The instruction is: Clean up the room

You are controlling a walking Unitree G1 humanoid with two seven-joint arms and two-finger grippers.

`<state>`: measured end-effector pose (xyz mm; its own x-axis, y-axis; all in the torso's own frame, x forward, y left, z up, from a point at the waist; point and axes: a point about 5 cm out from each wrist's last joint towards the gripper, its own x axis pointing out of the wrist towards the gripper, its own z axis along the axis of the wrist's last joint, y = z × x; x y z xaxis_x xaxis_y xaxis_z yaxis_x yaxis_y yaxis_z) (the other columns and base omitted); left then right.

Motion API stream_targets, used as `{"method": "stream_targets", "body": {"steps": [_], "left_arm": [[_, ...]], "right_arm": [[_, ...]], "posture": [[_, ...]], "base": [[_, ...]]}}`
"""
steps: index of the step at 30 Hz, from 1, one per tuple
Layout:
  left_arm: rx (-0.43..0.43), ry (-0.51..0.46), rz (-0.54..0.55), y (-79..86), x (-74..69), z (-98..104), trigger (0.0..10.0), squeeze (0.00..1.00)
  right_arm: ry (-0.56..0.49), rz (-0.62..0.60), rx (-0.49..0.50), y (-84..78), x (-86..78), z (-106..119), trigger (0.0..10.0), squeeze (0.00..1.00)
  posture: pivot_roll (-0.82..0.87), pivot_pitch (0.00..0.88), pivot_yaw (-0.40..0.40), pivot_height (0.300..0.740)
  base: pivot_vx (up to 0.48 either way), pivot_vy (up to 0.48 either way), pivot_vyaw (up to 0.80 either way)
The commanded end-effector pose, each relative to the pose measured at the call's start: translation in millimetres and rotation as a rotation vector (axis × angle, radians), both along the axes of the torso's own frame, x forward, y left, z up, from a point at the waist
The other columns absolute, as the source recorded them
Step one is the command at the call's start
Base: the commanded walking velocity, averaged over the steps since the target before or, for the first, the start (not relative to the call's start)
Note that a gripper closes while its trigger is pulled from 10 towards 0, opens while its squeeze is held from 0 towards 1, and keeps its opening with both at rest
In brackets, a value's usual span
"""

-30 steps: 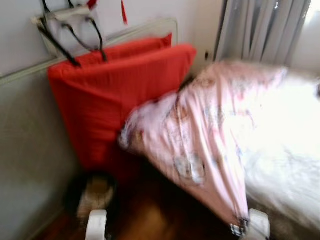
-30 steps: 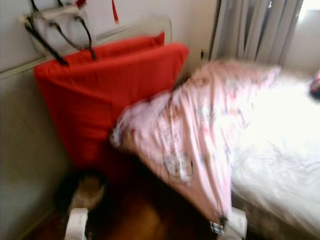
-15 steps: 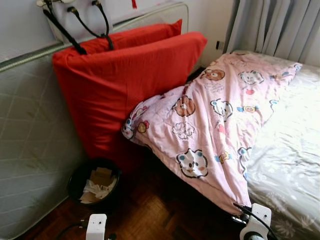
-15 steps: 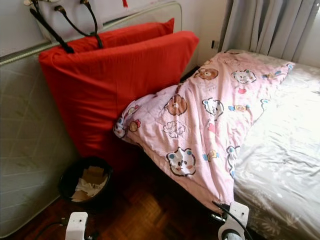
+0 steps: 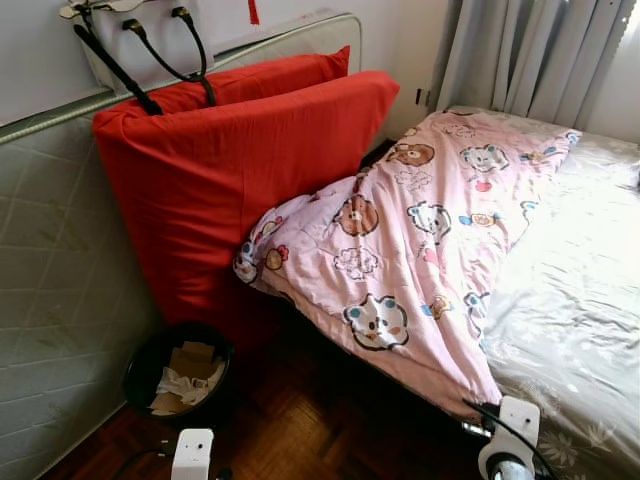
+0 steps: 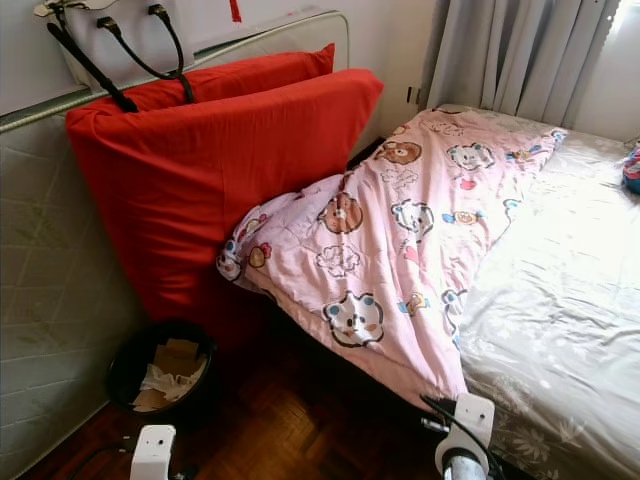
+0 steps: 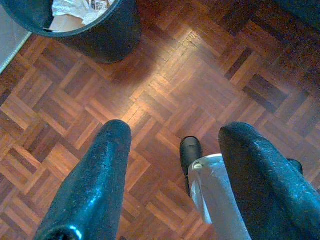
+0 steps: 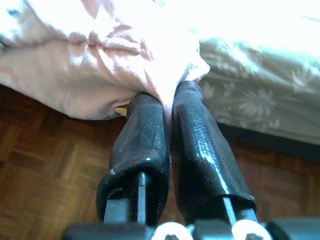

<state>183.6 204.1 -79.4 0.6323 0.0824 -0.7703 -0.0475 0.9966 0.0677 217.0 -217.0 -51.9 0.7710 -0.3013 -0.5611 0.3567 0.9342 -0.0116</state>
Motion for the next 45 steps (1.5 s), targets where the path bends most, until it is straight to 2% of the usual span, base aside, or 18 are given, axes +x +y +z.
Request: {"method": "stream_targets", "body": {"steps": [1, 5, 6, 13, 14, 15, 17, 18, 28, 32, 33, 40, 44, 45], "left_arm": [[0.014, 0.006, -0.013, 1.6, -0.8, 0, 10.0, 0.00], [0.015, 0.006, -0.019, 1.4, -0.4, 0, 10.0, 0.00], [0.016, 0.007, -0.021, 1.3, -0.4, 0, 10.0, 0.00], [0.016, 0.008, -0.031, 0.3, -0.4, 0, 10.0, 0.00], [0.016, 0.008, -0.032, 0.4, -0.3, 0, 10.0, 0.00], [0.017, 0.008, -0.032, 0.4, -0.2, 0, 10.0, 0.00], [0.017, 0.008, -0.033, 0.4, -0.1, 0, 10.0, 0.00], [0.018, 0.008, -0.035, 0.4, -0.1, 0, 10.0, 0.00], [0.019, 0.012, -0.046, -0.7, -0.5, 0, 10.0, 0.00], [0.018, 0.013, -0.048, -1.3, -0.5, -1, 10.0, 0.00], [0.018, 0.013, -0.048, -1.3, -0.5, -1, 10.0, 0.00], [0.015, 0.012, -0.052, -2.6, 1.7, 0, 10.0, 0.00], [0.016, 0.010, -0.055, -2.3, 2.8, 1, 10.0, 0.00], [0.018, 0.010, -0.056, -1.4, 3.1, 1, 10.0, 0.00]], "right_arm": [[0.006, 0.025, 0.014, 6.9, 2.0, -1, 10.0, 0.00], [0.088, 0.051, 0.085, 17.8, -9.7, -13, 10.0, 0.00], [0.135, 0.080, 0.105, 23.7, -17.5, -19, 10.0, 0.00], [0.192, 0.102, 0.143, 30.5, -33.5, -29, 10.0, 0.00], [0.200, 0.110, 0.149, 31.4, -35.7, -30, 10.0, 0.15], [0.205, 0.116, 0.155, 32.1, -37.0, -31, 10.0, 0.20], [0.210, 0.121, 0.167, 33.2, -38.2, -31, 10.0, 0.58], [0.215, 0.125, 0.164, 33.4, -38.6, -32, 10.0, 0.64], [0.246, 0.136, 0.156, 31.7, -44.4, -35, 10.0, 0.63], [0.257, 0.145, 0.162, 32.3, -45.7, -36, 10.0, 0.57], [0.260, 0.147, 0.164, 32.7, -46.1, -36, 10.0, 0.01], [0.300, 0.175, 0.162, 34.8, -53.1, -40, 10.0, 0.00], [0.310, 0.154, 0.165, 31.5, -57.6, -41, 10.0, 0.00], [0.320, 0.131, 0.169, 24.6, -62.3, -42, 10.0, 0.00]], "posture": [[-0.01, 0.004, 0.026, 0.740], [-0.01, 0.005, 0.027, 0.740], [-0.02, 0.004, 0.029, 0.740], [-0.02, 0.001, 0.029, 0.740], [-0.02, 0.001, 0.029, 0.740], [-0.02, 0.001, 0.029, 0.740], [-0.02, 0.000, 0.029, 0.740], [-0.02, 0.000, 0.029, 0.740], [-0.02, 0.000, 0.030, 0.740], [-0.02, 0.000, 0.029, 0.740], [-0.02, 0.000, 0.029, 0.740], [-0.02, 0.000, 0.027, 0.740], [-0.03, 0.000, 0.027, 0.740], [-0.02, 0.000, 0.029, 0.740]], "base": [[0.000, 0.000, 0.00], [0.000, 0.000, 0.00], [0.000, 0.000, 0.00], [0.000, 0.000, 0.00], [0.000, 0.000, 0.00], [0.000, 0.000, 0.00], [0.000, 0.000, 0.00], [0.000, 0.000, 0.00], [0.000, 0.000, 0.00], [0.000, 0.000, 0.00], [0.000, 0.000, 0.00], [0.000, 0.000, 0.00], [0.000, 0.000, 0.00], [0.000, 0.000, 0.00]]}}
